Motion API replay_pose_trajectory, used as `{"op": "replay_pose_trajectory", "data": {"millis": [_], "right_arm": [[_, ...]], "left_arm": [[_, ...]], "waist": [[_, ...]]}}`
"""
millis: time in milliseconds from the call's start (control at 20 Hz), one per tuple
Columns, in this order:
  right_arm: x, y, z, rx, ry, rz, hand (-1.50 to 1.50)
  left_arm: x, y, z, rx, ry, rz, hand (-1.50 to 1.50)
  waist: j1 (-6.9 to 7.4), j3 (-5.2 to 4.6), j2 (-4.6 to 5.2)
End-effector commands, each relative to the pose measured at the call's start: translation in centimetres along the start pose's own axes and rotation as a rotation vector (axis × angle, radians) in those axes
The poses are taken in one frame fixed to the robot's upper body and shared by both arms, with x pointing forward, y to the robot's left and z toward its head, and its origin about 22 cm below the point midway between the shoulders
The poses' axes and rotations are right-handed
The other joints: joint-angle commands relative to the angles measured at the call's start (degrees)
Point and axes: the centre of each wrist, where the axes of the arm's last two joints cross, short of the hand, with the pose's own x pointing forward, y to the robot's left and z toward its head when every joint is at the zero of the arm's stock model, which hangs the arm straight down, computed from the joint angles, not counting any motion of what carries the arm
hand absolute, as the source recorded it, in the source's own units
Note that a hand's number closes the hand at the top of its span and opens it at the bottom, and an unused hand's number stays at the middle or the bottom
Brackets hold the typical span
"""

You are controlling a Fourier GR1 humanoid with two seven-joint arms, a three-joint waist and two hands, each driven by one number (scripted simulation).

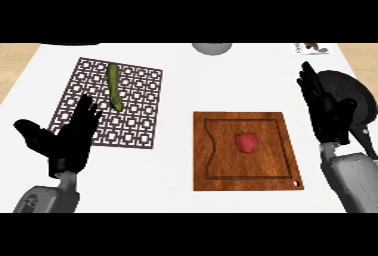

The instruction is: Pick the bell pepper from the cutting board and place it in the pan

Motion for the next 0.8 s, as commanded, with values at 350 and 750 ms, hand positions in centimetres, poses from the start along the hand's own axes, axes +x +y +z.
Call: {"op": "replay_pose_trajectory", "data": {"millis": [350, 750], "right_arm": [[2.2, -1.7, -0.4, 0.260, -0.347, 0.205, 1.50], [3.3, -9.6, 1.2, 0.475, -0.441, 0.370, -1.50]], "left_arm": [[0.1, -4.4, 2.0, -0.297, -0.304, -0.157, 0.00], [-2.9, -3.6, 4.3, -0.298, -0.315, -0.169, 0.00]], "waist": [[-1.31, 1.72, 0.80], [-0.82, 1.66, 0.69]]}}
